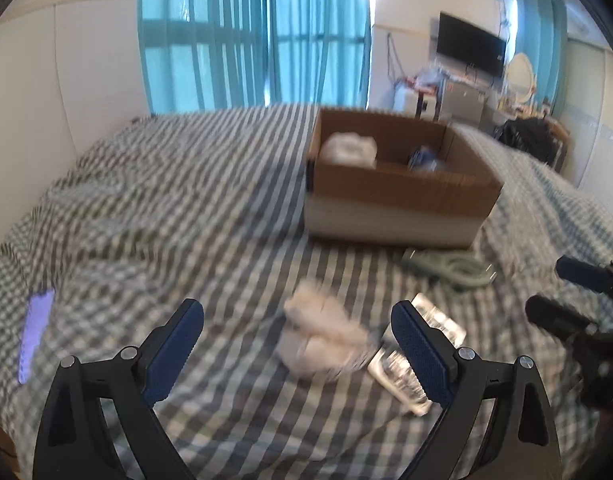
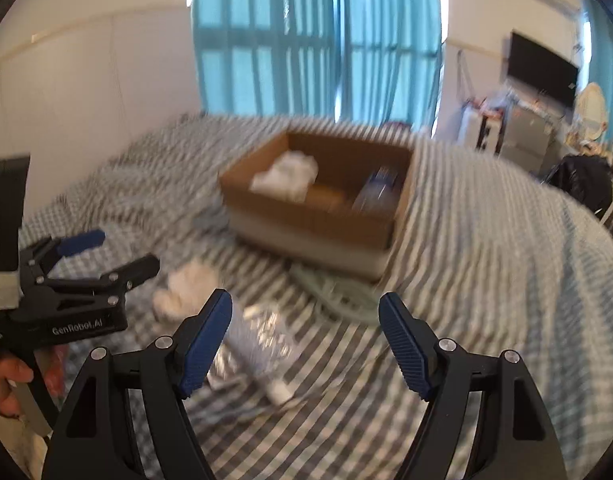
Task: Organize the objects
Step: 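Grasp the lace sock with the left tool while the right tool grasps the toothpaste tube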
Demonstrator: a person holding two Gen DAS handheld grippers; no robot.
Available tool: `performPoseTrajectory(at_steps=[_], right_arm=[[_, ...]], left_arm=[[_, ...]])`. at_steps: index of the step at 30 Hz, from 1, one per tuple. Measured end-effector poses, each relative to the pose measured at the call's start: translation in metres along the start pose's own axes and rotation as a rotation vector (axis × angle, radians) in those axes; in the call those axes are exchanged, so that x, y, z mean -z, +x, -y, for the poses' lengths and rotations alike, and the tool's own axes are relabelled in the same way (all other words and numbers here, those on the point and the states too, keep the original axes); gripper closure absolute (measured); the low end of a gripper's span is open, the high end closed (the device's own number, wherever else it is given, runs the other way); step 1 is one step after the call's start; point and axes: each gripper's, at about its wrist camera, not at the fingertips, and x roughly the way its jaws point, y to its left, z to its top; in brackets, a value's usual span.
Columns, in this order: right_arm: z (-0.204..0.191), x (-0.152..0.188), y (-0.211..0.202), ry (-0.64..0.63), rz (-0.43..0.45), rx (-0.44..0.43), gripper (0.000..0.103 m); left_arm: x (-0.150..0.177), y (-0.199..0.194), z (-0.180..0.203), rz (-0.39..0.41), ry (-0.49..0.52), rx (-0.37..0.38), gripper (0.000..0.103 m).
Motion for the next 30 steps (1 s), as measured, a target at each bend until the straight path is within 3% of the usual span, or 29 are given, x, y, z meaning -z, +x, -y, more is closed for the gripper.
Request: performPoseTrajectory(at_steps=[7,10,13,16,18,21,24,30], right_arm=[[-0.011,0.018,0.061,-0.024,-0.125,-0.079,0.03],[-0.013,0.021,0.078,-0.026,-0.165,-0.118,0.04],[-0.015,0.026,0.088,-0.026,-0.196,-0.135,0.06],[-0.011,0.027,0.09,-0.02,-0.185,-0.117,0.076],[-0.005,0.027,0.086,0.006,-0.175,-0.12,0.076],[-0.001,0.027,0.081,0.015,-0.159,-0.104,0.077],[0.0,0.026,0.072,0.018,-0.148,-0.088,0.077],[0.0,0.027,0.038,0.017,-0.113,-0.05,0.077]], left_arm=[[0.02,0.036,-0.004,-0.06,-0.013,-0.009,0.006],[0.022,0.043,-0.001,-0.068,0.006,0.0,0.006],[0.023,0.056,0.006,-0.094,0.032,0.008,0.007],[0.023,0.066,0.008,-0.116,0.033,0.028,0.035],[0.026,0.07,0.01,-0.137,0.036,0.08,0.06],[0.028,0.065,0.017,-0.125,0.077,0.097,0.076],[0.03,0.056,0.023,-0.12,0.099,0.104,0.082],[0.031,0.028,0.021,-0.091,0.058,0.126,0.084]])
